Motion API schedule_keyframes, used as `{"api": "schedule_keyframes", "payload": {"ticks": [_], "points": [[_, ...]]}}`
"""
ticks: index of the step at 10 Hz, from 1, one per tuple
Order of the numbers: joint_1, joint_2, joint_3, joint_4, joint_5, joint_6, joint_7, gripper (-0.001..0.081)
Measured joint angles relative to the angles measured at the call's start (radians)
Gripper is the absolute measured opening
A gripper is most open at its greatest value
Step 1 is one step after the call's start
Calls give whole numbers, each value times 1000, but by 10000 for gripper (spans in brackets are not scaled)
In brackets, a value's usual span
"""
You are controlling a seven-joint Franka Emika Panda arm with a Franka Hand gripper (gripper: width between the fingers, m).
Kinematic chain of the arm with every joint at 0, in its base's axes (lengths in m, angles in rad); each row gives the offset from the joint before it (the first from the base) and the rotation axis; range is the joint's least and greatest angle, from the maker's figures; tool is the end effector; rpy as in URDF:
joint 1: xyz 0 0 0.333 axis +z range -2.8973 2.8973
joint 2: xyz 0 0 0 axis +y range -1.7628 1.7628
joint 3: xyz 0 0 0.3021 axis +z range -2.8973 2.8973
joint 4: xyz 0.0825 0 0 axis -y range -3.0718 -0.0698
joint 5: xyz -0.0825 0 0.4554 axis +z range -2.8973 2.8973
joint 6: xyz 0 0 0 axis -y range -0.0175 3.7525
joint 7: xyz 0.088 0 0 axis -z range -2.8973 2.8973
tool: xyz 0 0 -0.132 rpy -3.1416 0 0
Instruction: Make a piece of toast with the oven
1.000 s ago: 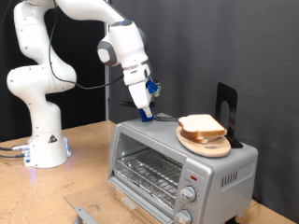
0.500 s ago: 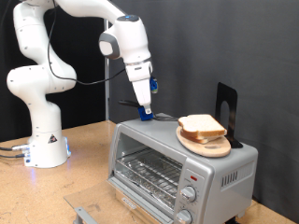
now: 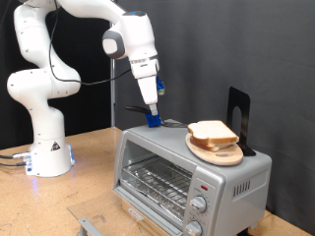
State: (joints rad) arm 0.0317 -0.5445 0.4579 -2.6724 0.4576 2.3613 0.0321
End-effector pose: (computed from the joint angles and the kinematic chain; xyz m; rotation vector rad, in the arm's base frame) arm 0.4147 0.2057 0.3331 -2.9556 -0.1883 -0.2687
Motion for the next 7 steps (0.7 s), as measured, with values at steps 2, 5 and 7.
{"api": "schedule_keyframes", "payload": {"ticks": [2,5,7], "points": [[-11,-5,15,-21,-7,33,9,808],[-25,-3,36,-56,-9,97,10,808],[-24,-1,38,-64,-4,114,10,808]]}}
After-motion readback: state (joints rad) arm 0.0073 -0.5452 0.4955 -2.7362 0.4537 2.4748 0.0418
